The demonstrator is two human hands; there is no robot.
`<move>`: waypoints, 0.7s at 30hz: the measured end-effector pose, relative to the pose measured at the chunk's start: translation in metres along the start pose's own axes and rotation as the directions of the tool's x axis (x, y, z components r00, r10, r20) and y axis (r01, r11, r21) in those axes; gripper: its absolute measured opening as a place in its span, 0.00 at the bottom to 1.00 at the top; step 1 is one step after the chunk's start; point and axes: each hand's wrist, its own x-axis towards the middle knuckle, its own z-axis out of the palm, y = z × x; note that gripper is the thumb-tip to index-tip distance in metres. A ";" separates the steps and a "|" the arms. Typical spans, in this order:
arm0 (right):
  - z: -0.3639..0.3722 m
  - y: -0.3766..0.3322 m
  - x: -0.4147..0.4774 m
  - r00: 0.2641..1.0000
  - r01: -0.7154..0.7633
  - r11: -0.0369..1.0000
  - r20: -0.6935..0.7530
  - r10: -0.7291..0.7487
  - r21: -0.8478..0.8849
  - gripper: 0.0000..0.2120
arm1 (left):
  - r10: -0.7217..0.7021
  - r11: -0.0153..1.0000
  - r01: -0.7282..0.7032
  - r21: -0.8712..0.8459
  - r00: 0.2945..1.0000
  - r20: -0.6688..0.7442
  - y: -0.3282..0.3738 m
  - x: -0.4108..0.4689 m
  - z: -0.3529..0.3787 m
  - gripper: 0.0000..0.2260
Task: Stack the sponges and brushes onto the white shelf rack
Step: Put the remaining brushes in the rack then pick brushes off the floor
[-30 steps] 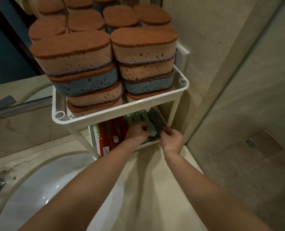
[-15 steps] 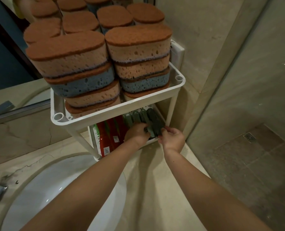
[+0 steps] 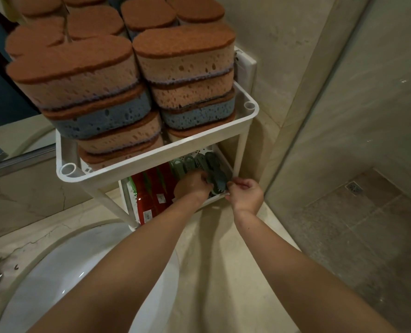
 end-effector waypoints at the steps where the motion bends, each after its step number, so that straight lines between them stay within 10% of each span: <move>1: 0.001 0.000 0.000 1.000 -0.002 1.000 0.004 0.002 0.006 0.10 | -0.002 1.000 0.002 0.021 1.000 -0.004 0.001 0.000 0.000 0.11; 14: 0.009 -0.003 0.005 0.994 0.056 0.998 -0.094 -0.056 0.005 0.12 | 0.159 0.981 -0.154 -0.119 0.987 0.029 -0.005 -0.006 0.004 0.18; 21: 0.007 -0.001 0.007 0.991 0.083 0.996 -0.105 -0.084 -0.016 0.12 | 0.246 0.965 -0.240 0.109 0.968 -0.041 -0.002 0.003 0.014 0.18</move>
